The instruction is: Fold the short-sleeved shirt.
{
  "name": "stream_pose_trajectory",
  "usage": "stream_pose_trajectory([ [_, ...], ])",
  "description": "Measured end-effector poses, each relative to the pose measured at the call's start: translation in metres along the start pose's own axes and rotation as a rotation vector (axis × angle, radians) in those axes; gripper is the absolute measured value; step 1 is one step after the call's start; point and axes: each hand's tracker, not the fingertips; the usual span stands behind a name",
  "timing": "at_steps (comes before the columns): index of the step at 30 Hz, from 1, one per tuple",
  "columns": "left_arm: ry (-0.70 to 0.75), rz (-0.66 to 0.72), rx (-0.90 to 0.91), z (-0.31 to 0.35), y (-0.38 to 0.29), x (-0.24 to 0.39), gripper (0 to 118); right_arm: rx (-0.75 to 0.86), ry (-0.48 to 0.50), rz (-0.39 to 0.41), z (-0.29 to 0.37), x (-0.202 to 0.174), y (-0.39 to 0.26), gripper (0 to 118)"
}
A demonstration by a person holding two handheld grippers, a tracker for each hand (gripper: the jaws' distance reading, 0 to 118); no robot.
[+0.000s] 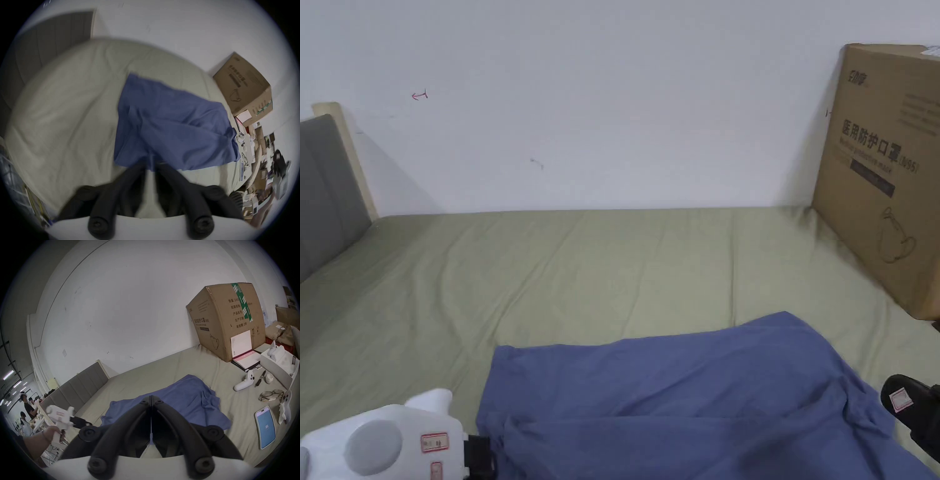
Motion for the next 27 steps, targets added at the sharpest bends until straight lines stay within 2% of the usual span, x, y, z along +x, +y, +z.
stream_pose_trajectory([
  [1,0.033,0.008,-0.024,-0.010,0.000,-0.007,99,-0.008,-0.001,0.004,-0.001,0.000,0.000,0],
  [2,0.070,-0.007,-0.041,-0.027,0.002,-0.012,115,-0.017,-0.004,0.012,-0.002,-0.001,0.001,0],
  [6,0.232,-0.046,-0.052,-0.060,-0.001,-0.022,113,-0.041,-0.014,0.025,-0.004,0.000,0.000,0],
  [8,0.226,-0.053,-0.054,-0.078,-0.003,-0.026,113,-0.048,-0.041,0.026,-0.006,0.002,0.000,0],
  [10,0.237,-0.126,-0.072,-0.089,-0.013,-0.020,118,-0.050,-0.122,0.026,-0.009,0.007,-0.001,0],
  [12,0.283,-0.209,-0.039,-0.085,-0.017,-0.010,118,-0.080,-0.122,-0.008,-0.016,0.017,0.001,0],
  [13,0.281,-0.206,-0.001,-0.081,-0.020,-0.008,115,-0.107,-0.110,-0.039,-0.020,0.024,0.001,0],
  [15,0.318,-0.252,0.068,-0.063,-0.025,0.005,83,-0.153,-0.152,-0.033,-0.029,0.037,0.000,0],
  [16,0.345,-0.280,0.093,-0.055,-0.028,0.010,50,-0.173,-0.210,-0.003,-0.035,0.045,-0.002,0],
  [17,0.278,-0.283,0.100,-0.049,-0.028,0.009,6,-0.198,-0.238,0.000,-0.040,0.054,-0.003,0],
  [20,0.286,-0.294,0.091,-0.041,-0.025,0.010,5,-0.274,-0.191,-0.088,-0.051,0.090,0.000,0],
  [22,0.234,-0.234,0.106,-0.033,-0.018,0.000,5,-0.334,-0.218,-0.126,-0.062,0.119,0.002,0],
  [23,0.205,-0.183,0.121,-0.026,-0.016,-0.004,5,-0.374,-0.250,-0.133,-0.070,0.129,0.005,5],
  [24,0.179,-0.146,0.128,-0.021,-0.014,-0.007,5,-0.410,-0.268,-0.137,-0.077,0.136,0.006,32],
  [25,0.151,-0.129,0.132,-0.013,-0.016,-0.002,5,-0.452,-0.269,-0.147,-0.086,0.146,0.006,75],
  [26,0.124,-0.126,0.139,-0.008,-0.015,-0.001,5,-0.518,-0.285,-0.167,-0.096,0.155,0.004,112],
  [27,0.136,-0.136,0.141,-0.004,-0.014,0.000,5,-0.564,-0.302,-0.184,-0.105,0.163,0.000,113],
])
